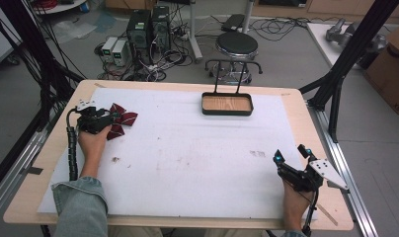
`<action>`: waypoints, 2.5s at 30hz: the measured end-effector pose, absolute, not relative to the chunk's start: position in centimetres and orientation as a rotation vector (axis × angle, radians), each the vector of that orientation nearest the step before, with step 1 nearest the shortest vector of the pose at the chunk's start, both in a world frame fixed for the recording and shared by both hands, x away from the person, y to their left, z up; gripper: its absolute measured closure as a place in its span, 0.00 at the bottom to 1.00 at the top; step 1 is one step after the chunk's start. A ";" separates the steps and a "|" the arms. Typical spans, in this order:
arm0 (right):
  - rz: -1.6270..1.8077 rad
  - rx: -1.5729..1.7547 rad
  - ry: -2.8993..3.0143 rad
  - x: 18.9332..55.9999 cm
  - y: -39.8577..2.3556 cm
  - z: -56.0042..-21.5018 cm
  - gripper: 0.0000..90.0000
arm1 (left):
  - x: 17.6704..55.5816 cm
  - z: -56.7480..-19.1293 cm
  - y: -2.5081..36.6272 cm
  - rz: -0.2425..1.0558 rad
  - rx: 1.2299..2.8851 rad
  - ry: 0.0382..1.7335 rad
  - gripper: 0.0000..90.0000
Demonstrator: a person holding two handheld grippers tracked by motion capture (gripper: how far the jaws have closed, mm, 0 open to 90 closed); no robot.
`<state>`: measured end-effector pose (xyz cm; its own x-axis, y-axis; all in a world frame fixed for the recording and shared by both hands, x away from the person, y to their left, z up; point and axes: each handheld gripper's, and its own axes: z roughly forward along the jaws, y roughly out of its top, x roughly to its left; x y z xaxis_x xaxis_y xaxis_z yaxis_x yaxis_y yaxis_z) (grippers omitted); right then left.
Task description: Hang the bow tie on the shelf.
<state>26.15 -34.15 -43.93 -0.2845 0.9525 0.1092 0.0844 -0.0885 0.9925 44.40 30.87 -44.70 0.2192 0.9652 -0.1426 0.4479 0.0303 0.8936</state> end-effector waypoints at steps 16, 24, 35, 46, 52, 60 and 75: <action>1.466 1.187 1.435 26.2 -34.1 -43.9 0.11 | 45.1 -44.9 31.2 0.713 1.696 1.481 0.56; 1.470 1.195 1.431 26.2 -34.1 -43.9 0.11 | 45.6 -45.0 30.6 0.693 1.811 1.449 0.82; 1.473 1.192 1.428 26.2 -34.3 -44.0 0.11 | 45.1 -39.7 27.3 0.663 1.814 1.200 0.84; 1.491 1.207 1.413 26.2 -34.4 -44.0 0.11 | 44.6 -32.7 21.6 0.551 1.752 0.868 0.84; 1.502 1.218 1.413 26.2 -34.6 -44.0 0.11 | 44.7 -30.4 17.9 0.509 1.782 0.699 0.84; 1.517 1.226 1.407 26.3 -34.7 -44.1 0.11 | 45.8 -29.1 14.4 0.455 1.754 0.535 0.84; 1.559 1.238 1.380 26.5 -35.3 -44.2 0.11 | 50.3 -28.4 6.3 0.450 1.718 0.425 0.84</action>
